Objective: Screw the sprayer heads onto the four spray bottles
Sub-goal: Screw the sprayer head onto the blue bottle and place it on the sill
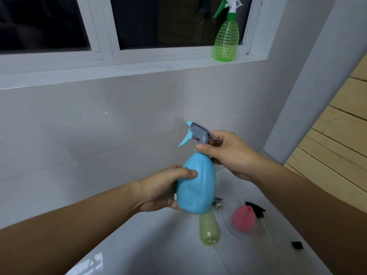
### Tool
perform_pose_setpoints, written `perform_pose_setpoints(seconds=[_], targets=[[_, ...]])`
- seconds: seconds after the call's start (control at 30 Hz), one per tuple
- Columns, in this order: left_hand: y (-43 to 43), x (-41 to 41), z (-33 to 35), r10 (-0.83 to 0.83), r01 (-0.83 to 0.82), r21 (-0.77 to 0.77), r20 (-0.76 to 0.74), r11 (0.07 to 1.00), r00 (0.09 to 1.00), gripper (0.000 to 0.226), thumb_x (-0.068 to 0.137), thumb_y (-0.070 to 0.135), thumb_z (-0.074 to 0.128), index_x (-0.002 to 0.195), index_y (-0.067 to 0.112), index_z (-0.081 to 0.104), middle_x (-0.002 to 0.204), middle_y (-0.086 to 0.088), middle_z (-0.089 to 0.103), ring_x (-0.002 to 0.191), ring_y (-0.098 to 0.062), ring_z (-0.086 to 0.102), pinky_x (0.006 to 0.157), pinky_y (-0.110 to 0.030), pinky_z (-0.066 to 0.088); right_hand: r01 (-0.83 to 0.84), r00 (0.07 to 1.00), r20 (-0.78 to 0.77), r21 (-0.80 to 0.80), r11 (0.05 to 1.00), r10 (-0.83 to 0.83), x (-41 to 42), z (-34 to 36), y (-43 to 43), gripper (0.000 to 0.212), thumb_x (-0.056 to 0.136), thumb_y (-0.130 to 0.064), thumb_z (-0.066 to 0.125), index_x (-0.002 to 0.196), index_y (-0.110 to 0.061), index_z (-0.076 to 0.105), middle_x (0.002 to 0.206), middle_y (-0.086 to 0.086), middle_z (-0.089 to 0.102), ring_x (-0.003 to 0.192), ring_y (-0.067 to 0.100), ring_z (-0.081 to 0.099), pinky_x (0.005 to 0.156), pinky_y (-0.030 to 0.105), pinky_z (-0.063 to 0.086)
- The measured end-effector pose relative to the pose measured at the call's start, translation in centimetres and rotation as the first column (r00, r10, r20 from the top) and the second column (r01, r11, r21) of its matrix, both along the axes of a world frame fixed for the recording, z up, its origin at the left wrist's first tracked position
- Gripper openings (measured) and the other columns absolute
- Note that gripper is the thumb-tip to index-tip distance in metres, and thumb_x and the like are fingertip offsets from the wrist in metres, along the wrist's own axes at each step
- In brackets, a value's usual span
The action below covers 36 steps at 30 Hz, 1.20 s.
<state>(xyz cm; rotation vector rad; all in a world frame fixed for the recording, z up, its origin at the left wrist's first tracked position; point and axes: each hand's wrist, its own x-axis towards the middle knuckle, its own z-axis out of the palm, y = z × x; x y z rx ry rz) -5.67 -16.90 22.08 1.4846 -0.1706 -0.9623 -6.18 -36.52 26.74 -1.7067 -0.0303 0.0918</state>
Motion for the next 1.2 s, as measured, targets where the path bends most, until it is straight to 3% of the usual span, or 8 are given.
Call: perform_pose_setpoints(seconds=[0.17, 0.33, 0.5, 0.67, 0.77, 0.97, 1.1, 1.2], targets=[[0.1, -0.1, 0.1, -0.027, 0.024, 0.042, 0.053, 0.999, 0.998, 0.06, 0.07, 0.05, 0.084, 0.123, 0.026, 0.069, 0.112, 0.0, 0.08, 0.103, -0.019, 0.077, 0.093, -0.043, 0.059, -0.006, 1.0, -0.026, 0.082, 0.997, 0.008, -0.1, -0.4, -0.1, 0.024, 0.088, -0.008, 0.068, 0.112, -0.005, 0.069, 0.088, 0.004, 0.074, 0.087, 0.018, 0.073, 0.081, 0.032, 0.06], [0.3, -0.1, 0.0, 0.009, -0.032, -0.148, -0.155, 0.989, 0.988, 0.04, 0.082, 0.03, 0.068, 0.119, 0.014, 0.073, 0.116, -0.008, 0.077, 0.102, -0.024, 0.075, 0.096, -0.049, 0.058, 0.022, 1.0, -0.003, 0.108, 0.994, -0.022, 0.2, 0.1, -0.3, 0.023, 0.088, -0.009, 0.068, 0.11, -0.007, 0.07, 0.091, 0.007, 0.074, 0.087, 0.019, 0.072, 0.082, 0.032, 0.06], [0.1, 0.1, 0.0, 0.008, -0.009, 0.03, 0.017, 0.999, 1.0, 0.085, 0.063, 0.044, 0.091, 0.137, 0.019, 0.058, 0.125, -0.007, 0.075, 0.11, -0.022, 0.075, 0.091, -0.049, 0.062, 0.007, 1.0, -0.013, 0.127, 0.992, -0.005, 0.1, -0.4, -0.3, 0.025, 0.089, -0.008, 0.067, 0.114, -0.004, 0.068, 0.094, 0.007, 0.074, 0.087, 0.016, 0.071, 0.08, 0.029, 0.059], [0.3, 0.3, 0.3, -0.094, 0.086, -0.079, -0.107, 0.993, 0.99, 0.056, 0.073, 0.043, 0.079, 0.123, 0.021, 0.072, 0.125, -0.008, 0.075, 0.112, -0.027, 0.072, 0.107, -0.052, 0.051, -0.019, 1.0, -0.009, 0.138, 0.99, 0.02, -0.1, -0.2, 0.0, 0.017, 0.089, -0.008, 0.066, 0.105, -0.009, 0.07, 0.094, 0.008, 0.074, 0.087, 0.018, 0.071, 0.081, 0.029, 0.059], [0.5, 0.3, 0.1, -0.09, 0.082, -0.091, -0.078, 0.992, 0.993, 0.056, 0.074, 0.041, 0.079, 0.125, 0.021, 0.071, 0.125, -0.009, 0.075, 0.113, -0.028, 0.072, 0.105, -0.055, 0.052, -0.061, 0.998, -0.009, 0.158, 0.986, 0.063, -0.1, -0.2, 0.2, 0.015, 0.091, -0.011, 0.064, 0.105, -0.012, 0.068, 0.1, 0.01, 0.076, 0.096, 0.025, 0.072, 0.088, 0.035, 0.058], [0.3, -0.2, 0.1, 0.058, -0.062, 0.068, 0.051, 0.996, 0.997, 0.086, 0.061, 0.043, 0.092, 0.136, 0.02, 0.057, 0.126, -0.008, 0.074, 0.11, -0.026, 0.076, 0.092, -0.054, 0.061, -0.023, 1.0, 0.024, 0.15, 0.988, 0.019, 0.0, -1.1, 0.6, 0.01, 0.09, -0.007, 0.065, 0.098, -0.009, 0.07, 0.096, 0.014, 0.076, 0.094, 0.03, 0.072, 0.092, 0.043, 0.057], [-0.3, -0.5, 0.4, 0.159, -0.181, 0.159, 0.142, 0.97, 0.977, 0.08, 0.061, 0.044, 0.093, 0.128, 0.021, 0.056, 0.12, -0.006, 0.074, 0.103, -0.024, 0.077, 0.09, -0.056, 0.062, 0.052, 0.997, 0.047, 0.125, 0.991, -0.058, 0.2, -1.7, 0.9, 0.01, 0.089, -0.008, 0.067, 0.098, -0.007, 0.071, 0.098, 0.017, 0.076, 0.092, 0.028, 0.072, 0.09, 0.043, 0.057], [-0.5, -0.7, 0.7, 0.18, -0.21, 0.18, 0.172, 0.961, 0.969, 0.074, 0.068, 0.042, 0.094, 0.127, 0.02, 0.054, 0.117, -0.007, 0.073, 0.1, -0.024, 0.077, 0.082, -0.048, 0.066, 0.084, 0.994, 0.057, 0.104, 0.991, -0.09, 0.3, -1.7, 1.0, 0.01, 0.088, -0.008, 0.068, 0.097, -0.006, 0.071, 0.099, 0.018, 0.075, 0.09, 0.026, 0.073, 0.089, 0.041, 0.058]])
